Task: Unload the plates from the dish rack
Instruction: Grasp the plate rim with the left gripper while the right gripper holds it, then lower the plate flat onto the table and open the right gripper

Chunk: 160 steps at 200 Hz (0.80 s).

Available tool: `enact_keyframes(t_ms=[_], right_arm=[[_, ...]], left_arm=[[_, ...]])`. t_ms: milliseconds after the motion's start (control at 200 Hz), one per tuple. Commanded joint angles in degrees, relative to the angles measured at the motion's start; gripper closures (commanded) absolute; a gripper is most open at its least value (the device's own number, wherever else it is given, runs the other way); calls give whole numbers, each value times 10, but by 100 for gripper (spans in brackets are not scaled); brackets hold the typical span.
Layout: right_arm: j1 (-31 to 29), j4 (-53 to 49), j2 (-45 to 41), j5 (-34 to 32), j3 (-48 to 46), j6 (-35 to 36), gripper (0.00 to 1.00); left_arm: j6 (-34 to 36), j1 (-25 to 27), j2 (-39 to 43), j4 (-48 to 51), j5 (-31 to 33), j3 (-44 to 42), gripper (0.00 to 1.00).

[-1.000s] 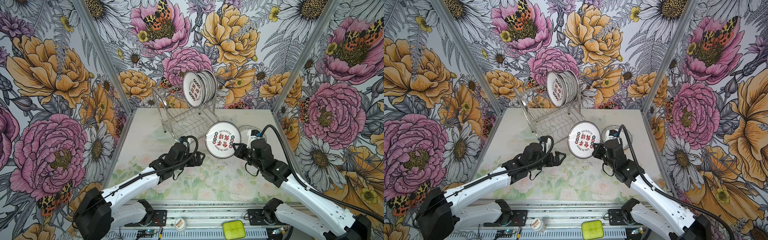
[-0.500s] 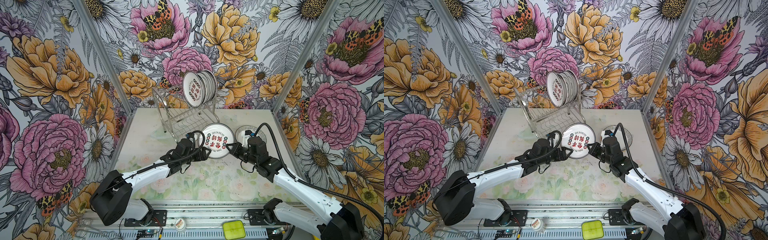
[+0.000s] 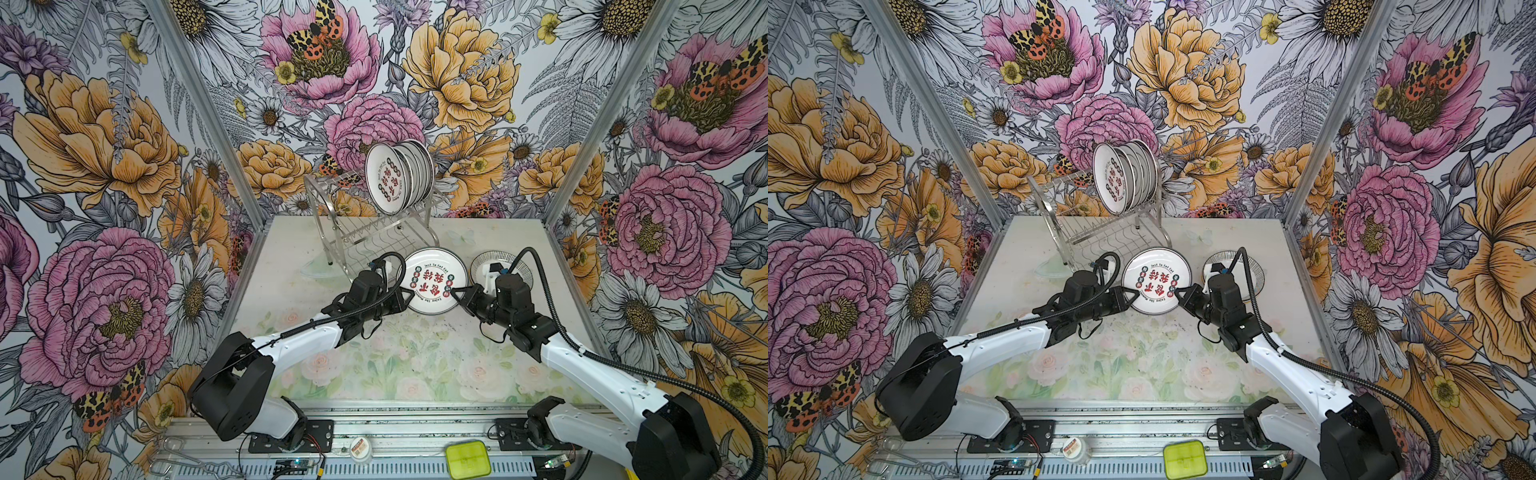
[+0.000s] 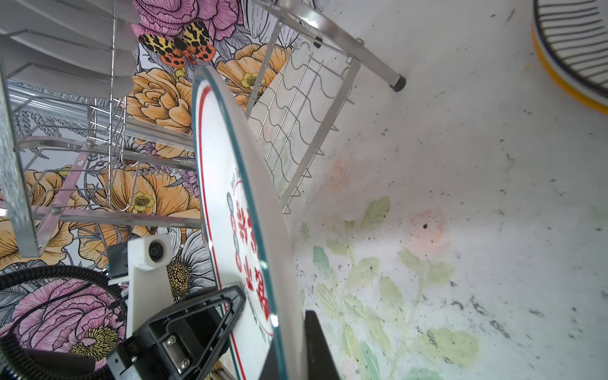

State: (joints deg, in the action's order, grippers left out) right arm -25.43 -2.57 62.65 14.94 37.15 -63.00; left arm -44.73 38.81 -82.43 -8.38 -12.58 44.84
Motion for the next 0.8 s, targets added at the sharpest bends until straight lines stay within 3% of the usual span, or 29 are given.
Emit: enact_keyframes(t_ms=[0,285,365,660,796], right_arm=[[-13,53,12,41,9,15,100],[-11,56,29,55,12,25,100],[-10,56,31,54,11,26,91],[-6,56,34,45,4,31,77],[-4,51,34,40,3,33,63]], left_arm=[[21,14,-15,-31,-43,14,80],[23,14,-26,-31,-51,15,100],[22,15,-25,-31,-52,12,100],[22,16,-10,-27,-55,3,100],[22,15,-5,-21,-56,3,100]])
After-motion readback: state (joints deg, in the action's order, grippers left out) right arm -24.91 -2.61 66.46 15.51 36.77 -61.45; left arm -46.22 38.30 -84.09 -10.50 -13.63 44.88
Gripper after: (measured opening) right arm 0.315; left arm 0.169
